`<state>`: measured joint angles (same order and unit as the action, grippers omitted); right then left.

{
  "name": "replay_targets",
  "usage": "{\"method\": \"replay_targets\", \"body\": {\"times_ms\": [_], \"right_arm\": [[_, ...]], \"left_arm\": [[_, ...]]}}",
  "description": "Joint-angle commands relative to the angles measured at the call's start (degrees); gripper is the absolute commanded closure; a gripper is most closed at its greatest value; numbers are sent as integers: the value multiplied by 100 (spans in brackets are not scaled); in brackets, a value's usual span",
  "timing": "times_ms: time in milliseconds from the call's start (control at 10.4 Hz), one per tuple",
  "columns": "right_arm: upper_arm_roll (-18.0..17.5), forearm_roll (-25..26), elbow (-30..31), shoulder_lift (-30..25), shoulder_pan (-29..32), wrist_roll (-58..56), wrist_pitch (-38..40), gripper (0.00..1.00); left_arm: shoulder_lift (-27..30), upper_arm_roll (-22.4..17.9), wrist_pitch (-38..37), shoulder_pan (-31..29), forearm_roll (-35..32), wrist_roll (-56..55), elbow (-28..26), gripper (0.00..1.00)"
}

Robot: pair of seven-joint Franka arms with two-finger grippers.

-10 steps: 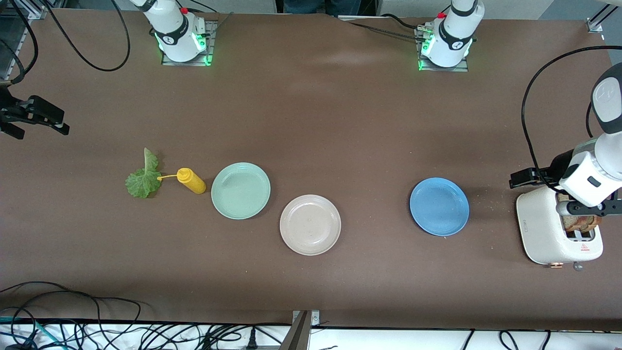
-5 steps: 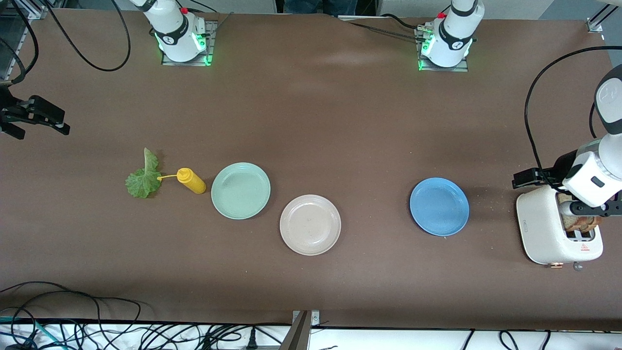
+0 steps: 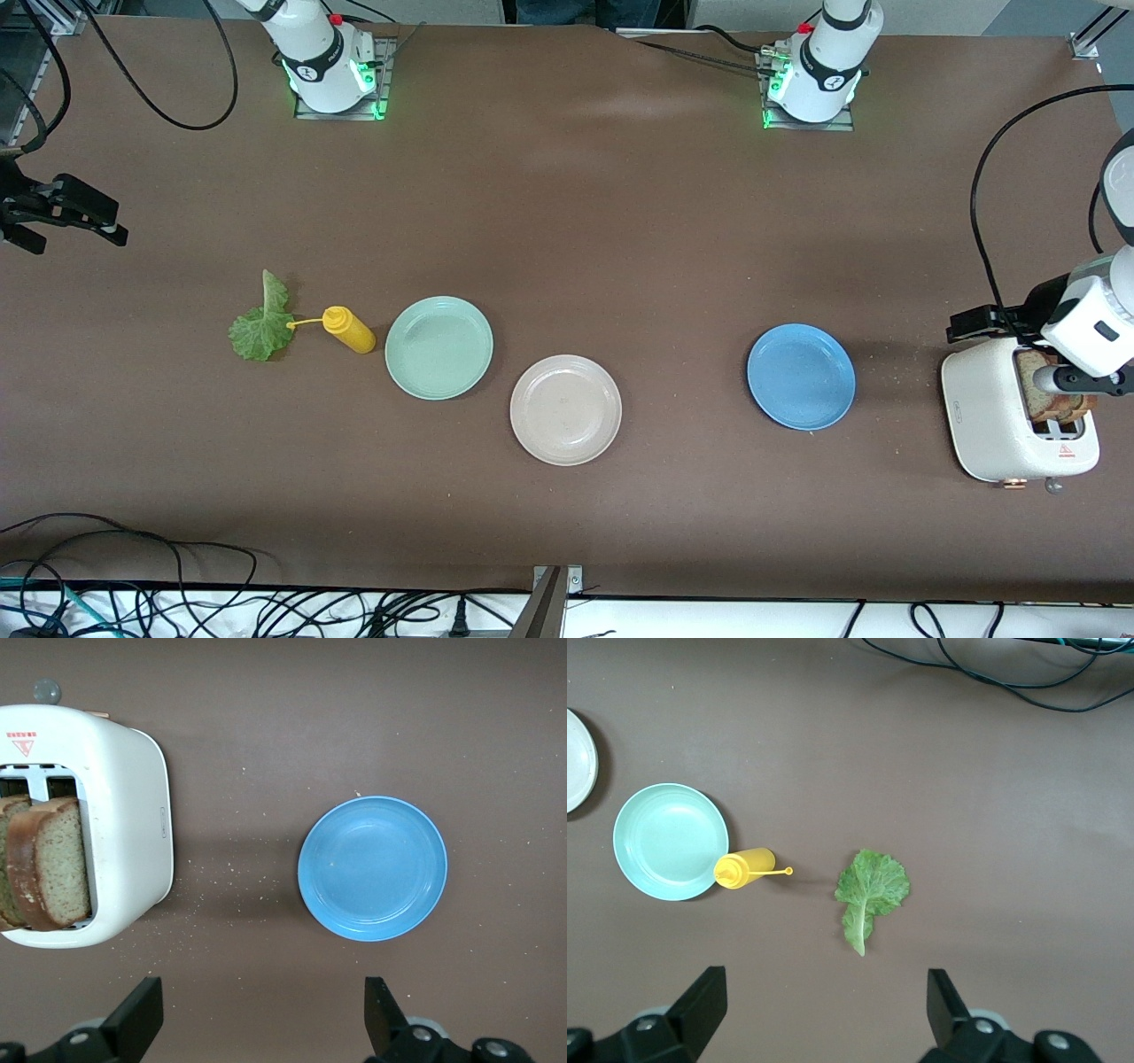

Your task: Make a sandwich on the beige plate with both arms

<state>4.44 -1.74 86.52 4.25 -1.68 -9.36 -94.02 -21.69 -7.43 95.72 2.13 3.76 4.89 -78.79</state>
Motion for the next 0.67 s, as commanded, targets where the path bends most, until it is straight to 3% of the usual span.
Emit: {"method": "replay_targets", "body": {"times_ms": [0,578], "right_arm": [[-13,7,-57,-29,-8,-13,15,0],[-13,7,-57,-29,-8,-31,15,0]], "left_arm": [[-81,22,-18,-29,-121,135,180,0],[-81,31,-27,-20,-130,100,180,0]]}}
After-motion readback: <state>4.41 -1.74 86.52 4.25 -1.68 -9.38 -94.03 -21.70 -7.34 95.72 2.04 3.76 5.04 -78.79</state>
